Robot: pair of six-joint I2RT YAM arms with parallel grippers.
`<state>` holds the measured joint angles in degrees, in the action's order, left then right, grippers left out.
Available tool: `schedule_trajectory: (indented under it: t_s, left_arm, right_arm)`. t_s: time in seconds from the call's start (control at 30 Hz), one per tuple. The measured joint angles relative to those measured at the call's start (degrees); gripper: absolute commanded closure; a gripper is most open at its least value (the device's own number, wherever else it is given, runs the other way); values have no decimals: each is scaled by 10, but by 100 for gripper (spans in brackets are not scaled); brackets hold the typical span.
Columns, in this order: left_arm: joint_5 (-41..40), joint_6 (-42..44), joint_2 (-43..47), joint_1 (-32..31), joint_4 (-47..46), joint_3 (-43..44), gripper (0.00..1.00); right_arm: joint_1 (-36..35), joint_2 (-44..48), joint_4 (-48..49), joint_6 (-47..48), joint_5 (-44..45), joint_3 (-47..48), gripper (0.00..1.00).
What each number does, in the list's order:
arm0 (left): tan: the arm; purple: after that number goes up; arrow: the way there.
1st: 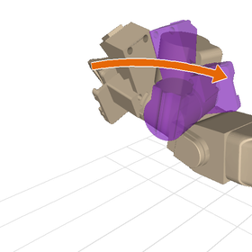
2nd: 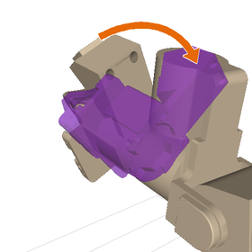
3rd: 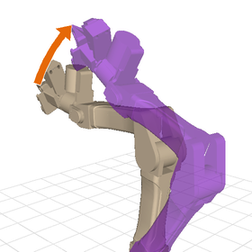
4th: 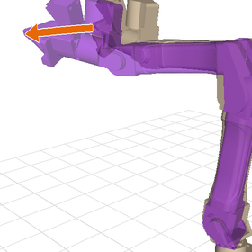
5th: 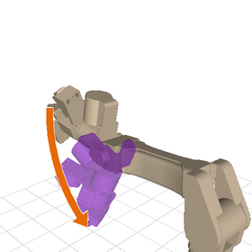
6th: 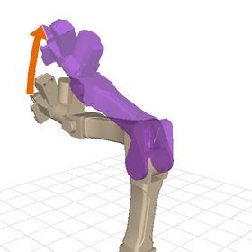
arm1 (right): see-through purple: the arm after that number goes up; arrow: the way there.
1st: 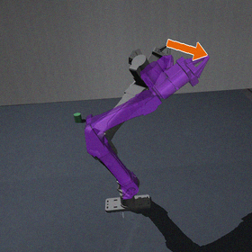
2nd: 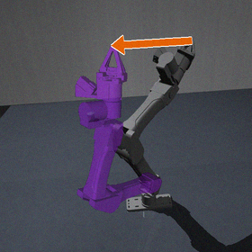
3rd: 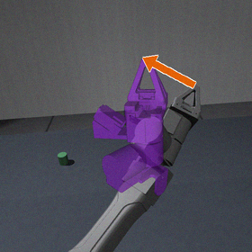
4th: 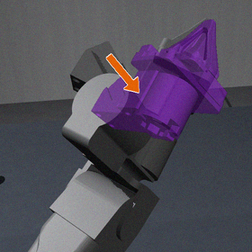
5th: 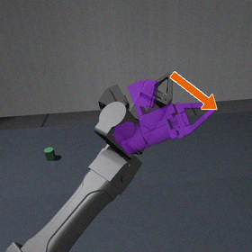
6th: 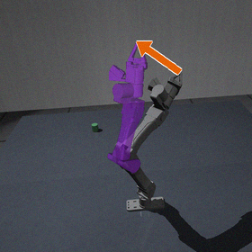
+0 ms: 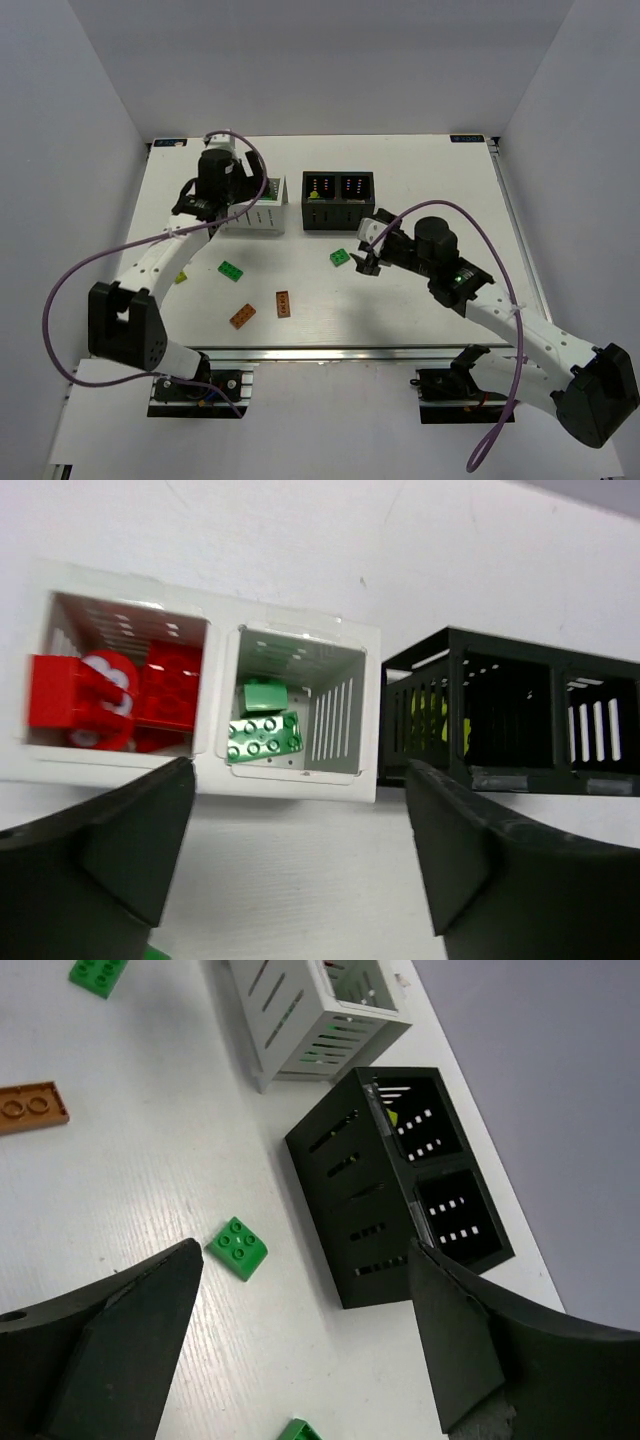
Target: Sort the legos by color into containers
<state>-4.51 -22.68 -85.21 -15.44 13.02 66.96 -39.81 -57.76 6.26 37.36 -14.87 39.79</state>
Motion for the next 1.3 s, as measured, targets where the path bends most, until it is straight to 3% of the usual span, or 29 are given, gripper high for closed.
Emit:
schedule_trajectory:
  t_s: [0.23, 0.4, 0.5, 0.57, 0.7, 0.77, 0.93, 1.3]
  left_arm:
    - [-105, -36, 111, 0, 13, -16, 2]
    - [-195, -56, 176, 0, 40, -33, 2]
    - [-238, -68, 210, 0, 49, -45, 2]
    - [-258, -78, 216, 0, 50, -48, 2]
    - [-273, -94, 200, 0, 49, -56, 2]
    - [-272, -100, 179, 0, 51, -57, 2]
    - [-270, -110, 158, 0, 64, -68, 2]
    - [-318, -121, 93, 2, 99, -61, 2]
  right_arm:
    - [62, 55, 65, -17, -2, -60, 14]
    - [113, 62, 9, -28, -53, -34, 48]
    - [117, 64, -43, -24, -89, -9, 55]
    - [117, 72, -69, -20, -108, -5, 54]
    - [132, 109, -107, -7, -148, -20, 28]
    - [156, 125, -118, -10, -162, -25, 24]
    - [206, 118, -126, -23, -180, -24, 24]
    - [195, 64, -165, -36, -169, -10, 37]
